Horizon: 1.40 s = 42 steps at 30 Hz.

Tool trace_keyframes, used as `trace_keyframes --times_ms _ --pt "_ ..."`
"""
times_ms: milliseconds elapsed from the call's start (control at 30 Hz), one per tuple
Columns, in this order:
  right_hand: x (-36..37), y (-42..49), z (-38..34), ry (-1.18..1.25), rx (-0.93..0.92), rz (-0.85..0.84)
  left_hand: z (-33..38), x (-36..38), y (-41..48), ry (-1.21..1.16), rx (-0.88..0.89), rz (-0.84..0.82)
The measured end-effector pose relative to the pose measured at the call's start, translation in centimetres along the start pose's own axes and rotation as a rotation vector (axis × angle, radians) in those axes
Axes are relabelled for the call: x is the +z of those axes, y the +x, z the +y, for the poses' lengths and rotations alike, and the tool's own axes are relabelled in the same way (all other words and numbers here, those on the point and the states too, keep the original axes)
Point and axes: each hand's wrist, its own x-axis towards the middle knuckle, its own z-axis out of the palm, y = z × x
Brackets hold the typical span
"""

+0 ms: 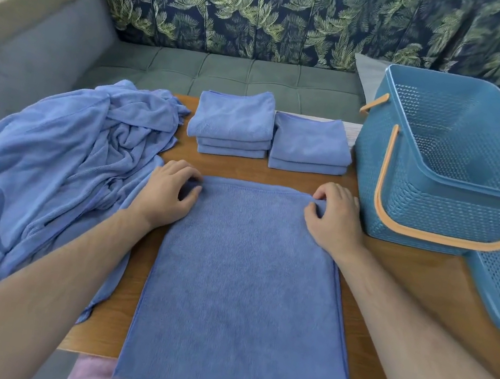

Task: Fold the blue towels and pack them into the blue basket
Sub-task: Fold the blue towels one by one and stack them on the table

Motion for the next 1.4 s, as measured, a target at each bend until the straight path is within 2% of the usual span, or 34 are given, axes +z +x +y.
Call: trace_keyframes --times_ms 300,433,600,867,1233,1400 --pt "-1.0 -0.9 1.1 0.203 0.014 -0.080 0.1 0.1 0.1 0.003 -0.016 0.008" --pt "-1.2 -1.2 0.8 0.203 0.076 -0.045 0.4 -0.2 0.0 -0.024 -0.029 0.027" --pt "-1.0 -1.4 0.9 0.203 0.116 -0.036 0.5 -0.4 -0.3 0.101 -0.103 0.081" --pt "-0.9 -0.9 1.1 0.199 0.173 -0.021 -0.1 0.1 0.1 0.082 -0.201 0.014" --pt "-0.9 -1.1 0.9 0.185 0.160 -0.024 1.3 -0.7 -0.2 0.031 -0.045 0.100" --pt "-1.0 -1.0 0.7 0.207 0.174 -0.018 0.6 -0.4 0.0 -0.050 -0.025 0.073"
